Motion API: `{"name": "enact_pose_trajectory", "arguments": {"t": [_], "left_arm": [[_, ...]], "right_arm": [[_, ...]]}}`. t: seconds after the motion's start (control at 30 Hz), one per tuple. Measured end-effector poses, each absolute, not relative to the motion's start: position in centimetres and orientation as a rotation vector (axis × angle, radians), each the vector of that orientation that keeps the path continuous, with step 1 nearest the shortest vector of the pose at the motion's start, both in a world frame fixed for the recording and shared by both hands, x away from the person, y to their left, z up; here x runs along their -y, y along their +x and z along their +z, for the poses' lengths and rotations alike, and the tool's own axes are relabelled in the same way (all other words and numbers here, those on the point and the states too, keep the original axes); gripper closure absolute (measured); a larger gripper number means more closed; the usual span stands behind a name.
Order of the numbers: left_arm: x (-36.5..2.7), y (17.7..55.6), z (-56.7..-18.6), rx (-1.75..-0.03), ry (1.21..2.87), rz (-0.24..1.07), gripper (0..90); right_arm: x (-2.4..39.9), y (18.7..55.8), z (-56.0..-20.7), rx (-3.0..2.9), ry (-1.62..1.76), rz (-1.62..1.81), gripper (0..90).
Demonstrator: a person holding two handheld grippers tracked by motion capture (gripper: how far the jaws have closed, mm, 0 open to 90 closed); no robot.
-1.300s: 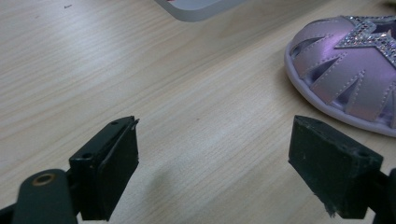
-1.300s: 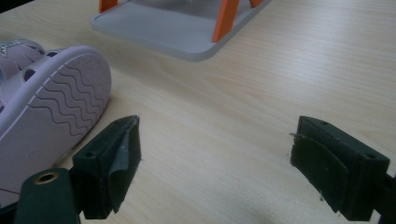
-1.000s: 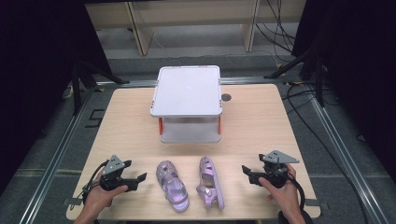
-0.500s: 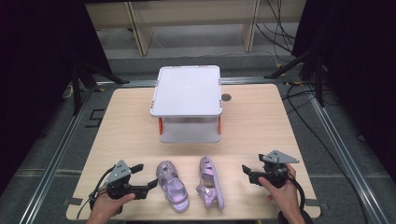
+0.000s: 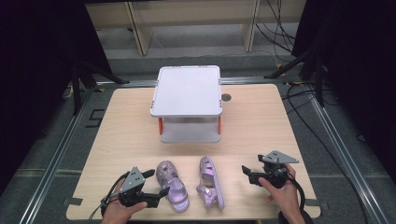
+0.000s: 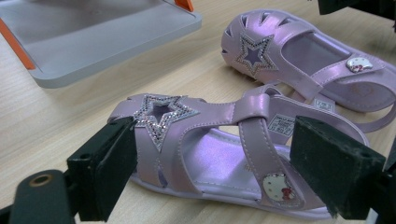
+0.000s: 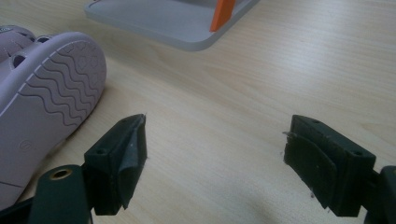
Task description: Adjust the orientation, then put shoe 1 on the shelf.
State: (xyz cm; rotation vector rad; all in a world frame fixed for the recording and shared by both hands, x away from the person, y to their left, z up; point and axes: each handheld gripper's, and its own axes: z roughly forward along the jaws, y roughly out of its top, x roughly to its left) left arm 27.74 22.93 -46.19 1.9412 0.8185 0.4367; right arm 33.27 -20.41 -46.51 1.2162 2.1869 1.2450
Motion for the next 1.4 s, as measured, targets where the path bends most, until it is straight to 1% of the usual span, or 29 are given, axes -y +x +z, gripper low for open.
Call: {"name": "enact_pose_trajectory", "arguments": {"t": [0.1, 0.17, 0.27, 0.33, 0.4, 0.47, 0.63, 0.7, 0.77, 0.83, 0.87, 0.9, 1.07, 1.13, 1.17, 1.2, 1.27, 1.3, 1.37, 1.4], "left_arm": [[-22.5, 27.7, -46.3, -0.800, 1.968, 0.467, 14.6], [-22.4, 27.7, -46.4, -0.799, 1.959, 0.462, 14.4], [-22.5, 27.7, -46.4, -0.772, 2.005, 0.485, 14.4], [-22.3, 27.5, -46.4, -0.797, 1.983, 0.463, 14.7], [-22.3, 27.5, -46.3, -0.786, 1.990, 0.480, 14.7], [-22.6, 27.5, -46.2, -0.780, 2.019, 0.484, 14.7], [-23.4, 27.7, -45.9, -0.795, 2.031, 0.502, 14.8], [-23.7, 27.7, -45.8, -0.814, 2.010, 0.505, 14.8], [-24.1, 27.8, -45.7, -0.792, 2.026, 0.522, 16.3], [-24.0, 27.7, -45.8, -0.798, 2.006, 0.503, 16.5], [-24.1, 27.8, -45.7, -0.784, 2.024, 0.517, 16.6], [-23.9, 27.8, -45.8, -0.781, 2.007, 0.516, 16.6], [-23.2, 27.6, -45.8, -0.757, 2.024, 0.493, 16.7], [-22.6, 27.5, -45.9, -0.730, 2.016, 0.480, 16.7], [-22.3, 27.4, -45.9, -0.723, 2.008, 0.482, 20.0], [-22.2, 27.4, -45.8, -0.707, 2.015, 0.489, 20.0], [-22.2, 27.6, -45.9, -0.696, 2.021, 0.532, 22.7], [-22.2, 27.8, -46.0, -0.689, 2.033, 0.534, 26.6], [-22.3, 28.0, -46.3, -0.691, 2.052, 0.527, 28.0], [-22.3, 28.0, -46.3, -0.679, 2.045, 0.542, 32.2]], "right_arm": [[20.6, 33.3, -46.5, -2.178, 1.199, 1.240, 21.0], [20.5, 33.4, -46.5, -2.182, 1.193, 1.248, 21.2], [20.5, 33.4, -46.6, -2.184, 1.193, 1.241, 21.2], [20.5, 33.4, -46.6, -2.185, 1.194, 1.238, 21.2], [20.5, 33.4, -46.6, -2.183, 1.195, 1.242, 21.3], [20.5, 33.4, -46.5, -2.184, 1.195, 1.244, 21.3], [20.5, 33.4, -46.6, -2.185, 1.197, 1.241, 21.3], [20.5, 33.4, -46.6, -2.185, 1.199, 1.248, 21.3], [20.6, 33.4, -46.6, -2.184, 1.199, 1.246, 21.3], [20.5, 33.4, -46.6, -2.180, 1.200, 1.254, 21.3], [20.6, 33.4, -46.5, -2.182, 1.200, 1.243, 21.3], [20.6, 33.4, -46.6, -2.183, 1.200, 1.246, 21.3], [20.3, 33.3, -46.7, -2.170, 1.249, 1.273, 21.3], [20.6, 33.4, -46.6, -2.178, 1.207, 1.238, 21.3], [20.6, 33.4, -46.6, -2.179, 1.208, 1.246, 21.3], [20.6, 33.4, -46.6, -2.179, 1.208, 1.246, 21.3], [20.6, 33.4, -46.6, -2.181, 1.208, 1.248, 21.3], [20.6, 33.4, -46.6, -2.180, 1.207, 1.246, 21.3], [20.6, 33.4, -46.6, -2.182, 1.206, 1.249, 21.3], [20.6, 33.5, -46.6, -2.186, 1.200, 1.248, 21.4]]}}
